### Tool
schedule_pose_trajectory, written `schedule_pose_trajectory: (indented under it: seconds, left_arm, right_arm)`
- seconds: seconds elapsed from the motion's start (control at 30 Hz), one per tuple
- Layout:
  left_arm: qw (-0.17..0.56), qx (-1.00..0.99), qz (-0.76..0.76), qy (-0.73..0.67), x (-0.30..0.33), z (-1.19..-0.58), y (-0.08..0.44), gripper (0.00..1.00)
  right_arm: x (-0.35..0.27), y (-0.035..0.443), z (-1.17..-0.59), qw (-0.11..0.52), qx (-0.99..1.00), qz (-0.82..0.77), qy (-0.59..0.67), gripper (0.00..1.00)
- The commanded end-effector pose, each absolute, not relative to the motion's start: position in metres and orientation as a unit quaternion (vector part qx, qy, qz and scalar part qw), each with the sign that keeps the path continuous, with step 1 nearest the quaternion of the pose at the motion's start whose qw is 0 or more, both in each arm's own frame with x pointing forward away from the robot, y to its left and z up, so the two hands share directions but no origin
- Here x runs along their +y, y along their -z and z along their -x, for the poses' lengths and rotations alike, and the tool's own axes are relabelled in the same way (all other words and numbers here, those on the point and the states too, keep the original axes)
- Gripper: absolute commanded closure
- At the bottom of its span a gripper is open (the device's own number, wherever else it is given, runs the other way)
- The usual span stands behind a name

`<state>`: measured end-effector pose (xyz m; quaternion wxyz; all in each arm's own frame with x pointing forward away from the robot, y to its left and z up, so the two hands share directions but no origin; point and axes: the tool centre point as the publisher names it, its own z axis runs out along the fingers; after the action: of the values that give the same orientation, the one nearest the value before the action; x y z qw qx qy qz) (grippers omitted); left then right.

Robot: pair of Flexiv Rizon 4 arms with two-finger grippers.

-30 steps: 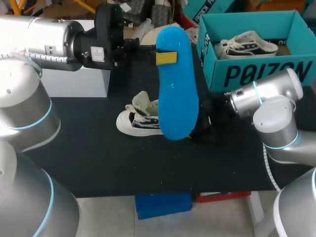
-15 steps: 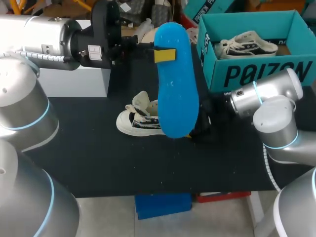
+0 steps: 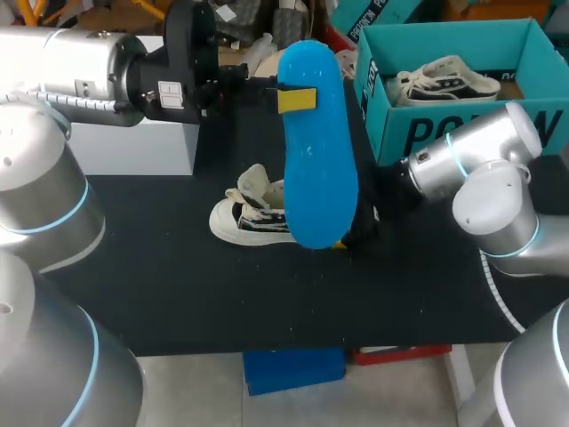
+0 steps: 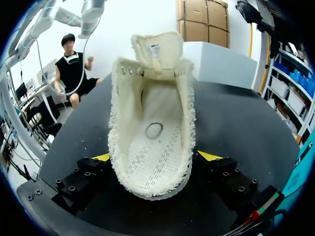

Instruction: Take the shoe out of the shoebox, open the shoe tongue, remove and reinsert the insole, then place the shoe into the shoebox

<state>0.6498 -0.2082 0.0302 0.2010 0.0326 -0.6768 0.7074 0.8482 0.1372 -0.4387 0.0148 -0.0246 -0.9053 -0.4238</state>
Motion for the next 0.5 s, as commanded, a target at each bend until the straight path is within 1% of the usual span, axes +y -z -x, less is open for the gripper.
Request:
schedule_pose_trajectory:
  seconds: [0.03, 0.5]
  left_arm:
    - [0.199, -0.676, -0.034, -0.709, -0.21, -0.649, -0.029, 1.0]
    - [0.199, -0.676, -0.034, -0.709, -0.21, -0.649, -0.029, 1.0]
  right_arm:
    - [0.137, 0.427, -0.842, 0.013, -0.932, 0.037, 0.36, 0.0]
    - [0.141, 0.41, -0.837, -0.006, -0.982, 0.06, 0.178, 0.0]
